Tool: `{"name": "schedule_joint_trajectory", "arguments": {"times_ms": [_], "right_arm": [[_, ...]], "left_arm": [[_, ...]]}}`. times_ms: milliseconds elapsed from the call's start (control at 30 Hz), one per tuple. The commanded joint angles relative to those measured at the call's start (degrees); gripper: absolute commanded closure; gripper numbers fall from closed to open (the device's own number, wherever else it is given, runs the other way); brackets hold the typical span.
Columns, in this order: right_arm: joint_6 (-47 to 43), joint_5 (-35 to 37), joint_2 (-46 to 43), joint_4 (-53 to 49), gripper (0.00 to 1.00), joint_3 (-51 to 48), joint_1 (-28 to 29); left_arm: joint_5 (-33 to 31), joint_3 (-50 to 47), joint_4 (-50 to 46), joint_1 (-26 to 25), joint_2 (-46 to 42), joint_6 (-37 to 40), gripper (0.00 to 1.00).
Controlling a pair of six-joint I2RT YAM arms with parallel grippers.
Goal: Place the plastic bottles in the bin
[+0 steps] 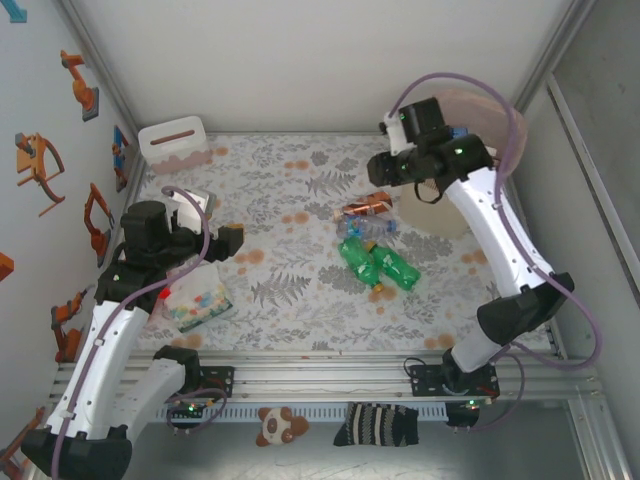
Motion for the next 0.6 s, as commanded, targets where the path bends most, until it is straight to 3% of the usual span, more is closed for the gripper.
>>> {"name": "schedule_joint_trajectory", "arguments": {"times_ms": [0,300,567], "right_arm": [[0.6,5.4,0.5,-1.8,0.51,-2.9,3.6],[4.4,8.3,0.4,0.9,0.42,-15.7,11.1],[6.9,8.9,1.0,7.6,0.41,-26.7,15.0]], "left_arm": [[0.0,-0.7,0.6,0.3,-0.2,1.0,0.15],[0.2,-0.7,0.7,0.3,-0.4,0.8,0.15],[0.6,-0.8,0.9,0.3,-0.2,0.7,0.15]]}}
